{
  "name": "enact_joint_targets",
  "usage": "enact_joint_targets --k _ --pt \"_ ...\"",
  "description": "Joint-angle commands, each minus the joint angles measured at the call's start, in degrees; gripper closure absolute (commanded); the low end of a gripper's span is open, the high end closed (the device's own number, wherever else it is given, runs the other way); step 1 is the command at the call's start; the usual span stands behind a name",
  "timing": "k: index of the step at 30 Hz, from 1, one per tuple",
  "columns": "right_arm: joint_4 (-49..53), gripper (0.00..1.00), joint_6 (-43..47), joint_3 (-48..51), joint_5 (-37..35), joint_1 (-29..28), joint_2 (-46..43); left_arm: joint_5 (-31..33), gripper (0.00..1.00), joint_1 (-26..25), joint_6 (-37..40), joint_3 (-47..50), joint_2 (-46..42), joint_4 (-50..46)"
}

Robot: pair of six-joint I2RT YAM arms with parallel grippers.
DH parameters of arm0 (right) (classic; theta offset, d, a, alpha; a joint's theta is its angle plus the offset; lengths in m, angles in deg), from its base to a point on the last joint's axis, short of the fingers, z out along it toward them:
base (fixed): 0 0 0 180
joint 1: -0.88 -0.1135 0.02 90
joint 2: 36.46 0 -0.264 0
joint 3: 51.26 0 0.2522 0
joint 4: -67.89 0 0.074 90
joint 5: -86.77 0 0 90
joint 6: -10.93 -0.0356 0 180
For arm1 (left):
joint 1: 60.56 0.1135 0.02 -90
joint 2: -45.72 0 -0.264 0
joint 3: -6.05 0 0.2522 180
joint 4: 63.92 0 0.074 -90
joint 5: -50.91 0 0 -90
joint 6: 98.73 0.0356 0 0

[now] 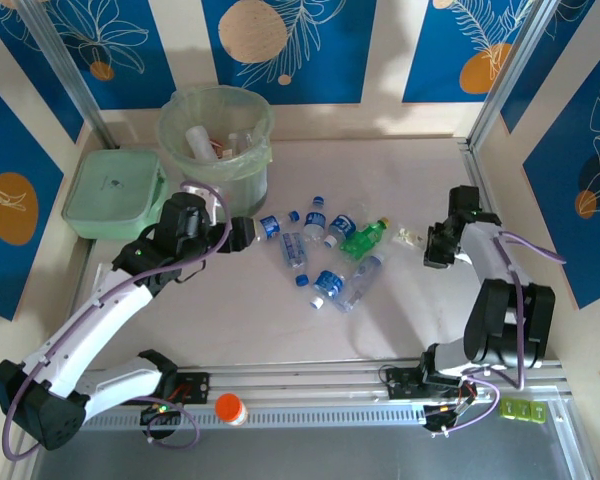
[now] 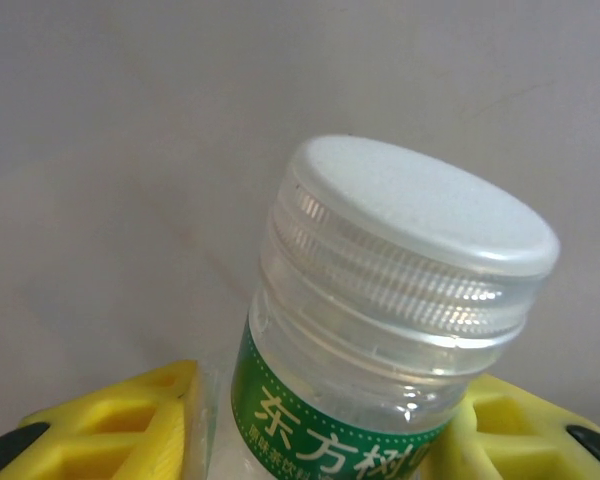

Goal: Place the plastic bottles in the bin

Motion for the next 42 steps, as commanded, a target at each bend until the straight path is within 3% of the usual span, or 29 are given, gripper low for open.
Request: enact_joint_targets --k 1,9,14,18,27,42 --pt "5.4 0.61 8.3 -4.1 -1.4 -1.7 -5.8 -5.2 0.14 -0.8 4.5 -1.6 -1.0 0.5" --pt "0.4 0.63 30.2 -6.8 -1.0 -12.5 -16.7 -12.5 0.12 -4.5 7.5 -9.2 1.2 -5.9" --pt "-2.4 0.63 41.4 -9.4 6.0 -19.3 -17.2 -18.5 0.09 -7.8 8.6 -15.2 5.2 -10.3" --pt "-1.4 0.63 46.5 -12.9 4.7 -26.1 -16.8 -19.2 0.08 -11.2 8.4 -17.8 8.3 -10.1" --pt "1.9 0.64 52.8 -19.6 6.8 -36.3 -13.3 -23.1 0.00 -15.8 8.1 -24.4 17.7 -9.0" --pt "4.5 0.63 50.6 -22.5 6.1 -40.0 -11.3 -30.7 0.01 -18.4 6.5 -28.4 26.4 -2.9"
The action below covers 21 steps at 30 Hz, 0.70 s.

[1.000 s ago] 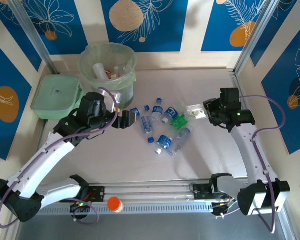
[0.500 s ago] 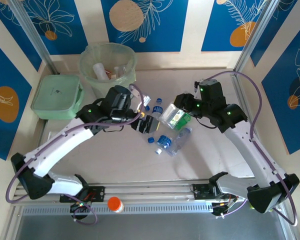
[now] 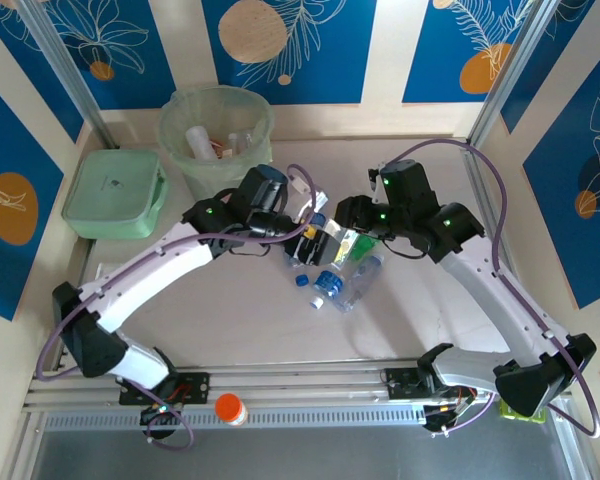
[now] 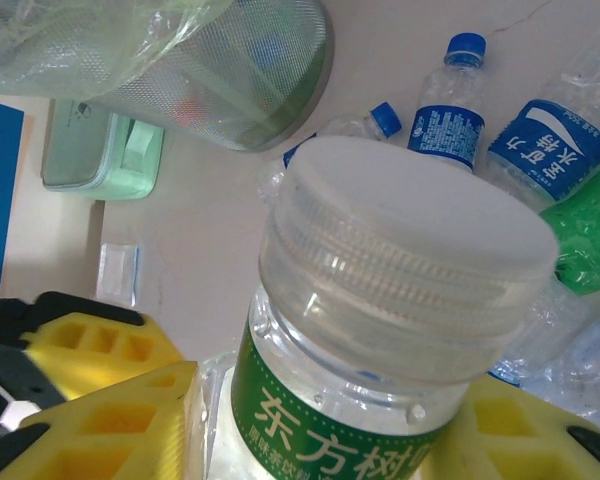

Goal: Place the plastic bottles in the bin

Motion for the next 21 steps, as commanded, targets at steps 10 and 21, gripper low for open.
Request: enact_joint_targets --k 10,21 --pt "-0.6 0.62 -5.6 -2.4 1.4 -1.1 1.6 -0.9 0.30 -2.7 0.3 -3.0 2.5 3.0" --pt "-0.7 0.30 -6.8 -2.0 1.0 -1.3 0.9 0.6 0.45 -2.9 1.6 -2.9 1.3 2.1"
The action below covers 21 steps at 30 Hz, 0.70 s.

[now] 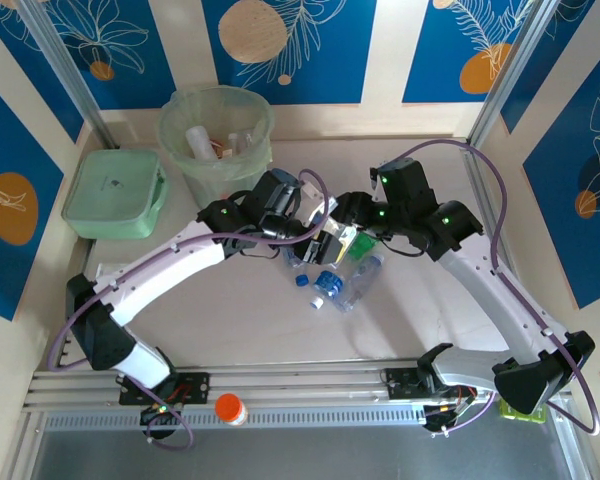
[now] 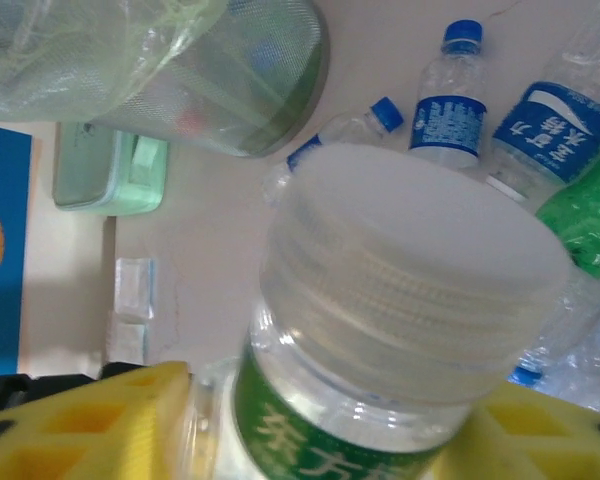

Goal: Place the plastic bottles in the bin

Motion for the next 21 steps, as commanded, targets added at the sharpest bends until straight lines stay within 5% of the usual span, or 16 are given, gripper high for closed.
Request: enact_joint_targets --k 1,6,15,21 --pt "-0.4 0.23 -1.8 -1.0 0.4 -0.5 -0.5 -0.3 0.45 -1.0 2.5 -1.9 -1.6 1.7" --pt "-1.3 0.09 0.0 -0.3 1.4 1.3 -4.9 1.4 0.46 -0.7 3.4 -2.1 -2.5 0.4" --pt "-0.6 0.08 4.0 -0.1 3.9 7.6 -14.1 6.3 0.44 0.7 6.3 -6.6 -2.7 -4.5" --pt "-3.1 0.08 6.9 3.8 7.9 11.7 -20.8 9.2 0.45 5.8 7.0 -11.9 -1.9 -8.2"
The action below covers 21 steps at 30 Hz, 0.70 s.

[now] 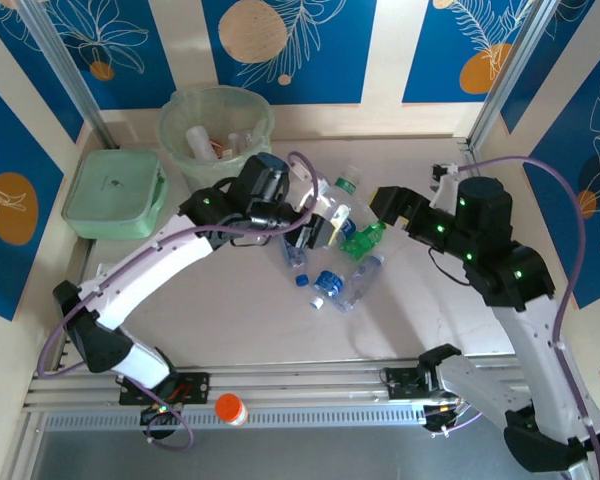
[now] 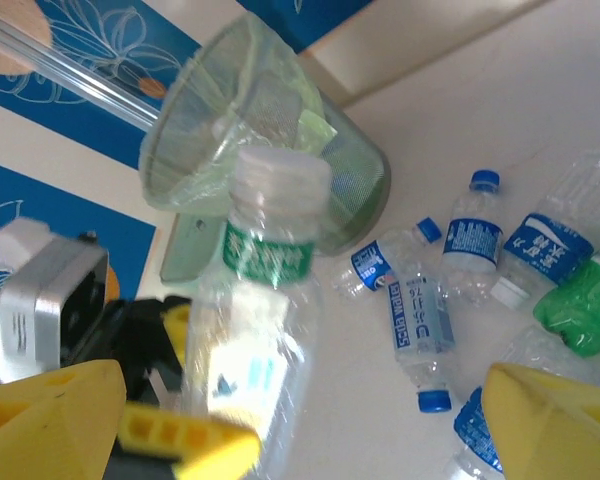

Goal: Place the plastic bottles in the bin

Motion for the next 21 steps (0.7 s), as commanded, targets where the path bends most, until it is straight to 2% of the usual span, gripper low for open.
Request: enact_joint_targets --k 1,7,10,14,18,21 --pt "-0.9 0.08 3.6 2.1 3.0 1.2 -2.1 3.6 0.45 4.0 1.6 -5.2 -0.2 -3.2" --pt "-0.3 0.09 4.8 6.2 3.2 3.5 -2.8 7.0 0.48 13.5 -1.2 -14.9 3.4 -5.2" --pt "-1.3 0.09 4.0 8.4 3.6 5.4 -2.6 11.3 0.52 17.7 -3.1 -21.6 6.9 -7.0" --pt "-3.3 0.10 3.0 11.3 5.7 7.6 -2.6 15.9 0.52 23.0 -7.6 -31.4 13.1 -10.5" --pt "-3.8 0.10 2.3 13.5 6.7 9.2 -2.1 15.1 0.52 27.4 -14.1 -38.6 19.6 -12.4" --pt "-3.8 0.10 2.3 14.9 7.0 9.8 -2.1 15.0 0.56 30.0 -17.8 -43.0 24.5 -14.0"
